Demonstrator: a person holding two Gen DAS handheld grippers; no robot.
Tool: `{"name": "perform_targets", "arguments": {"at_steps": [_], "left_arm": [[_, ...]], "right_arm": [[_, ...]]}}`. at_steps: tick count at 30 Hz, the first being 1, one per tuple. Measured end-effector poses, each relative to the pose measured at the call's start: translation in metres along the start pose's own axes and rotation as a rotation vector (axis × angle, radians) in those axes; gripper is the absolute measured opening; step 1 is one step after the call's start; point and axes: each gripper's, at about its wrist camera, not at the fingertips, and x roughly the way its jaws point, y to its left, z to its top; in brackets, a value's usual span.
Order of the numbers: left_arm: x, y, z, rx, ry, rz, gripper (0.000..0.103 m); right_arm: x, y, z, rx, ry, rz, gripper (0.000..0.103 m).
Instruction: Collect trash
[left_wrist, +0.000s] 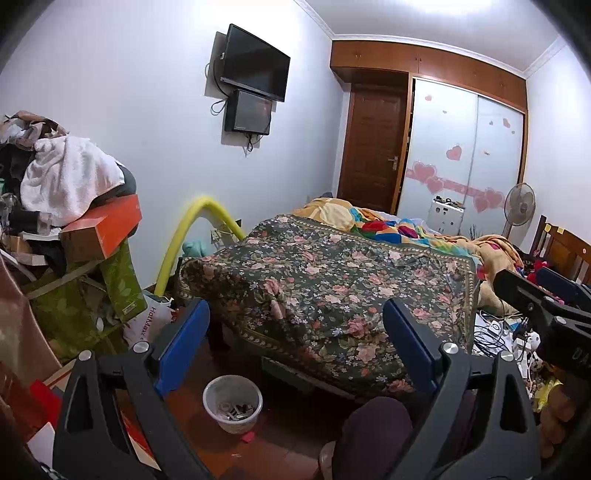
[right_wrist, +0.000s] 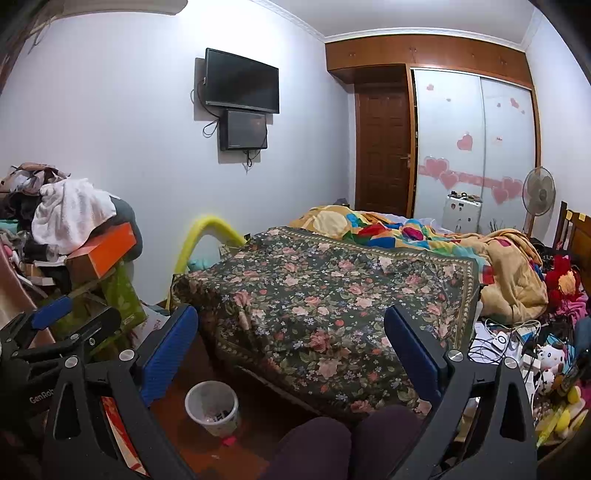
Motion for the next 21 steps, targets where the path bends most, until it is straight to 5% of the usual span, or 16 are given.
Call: {"name": "perform_targets", "arguments": {"at_steps": [21], "left_arm": [[-0.0003, -0.0062, -0.0050, 0.022, 0.004, 0.012, 0.098]], "right_arm": [[-0.0041, 0.0000, -0.0033, 0.000, 0.008, 0.012, 0.101]]}}
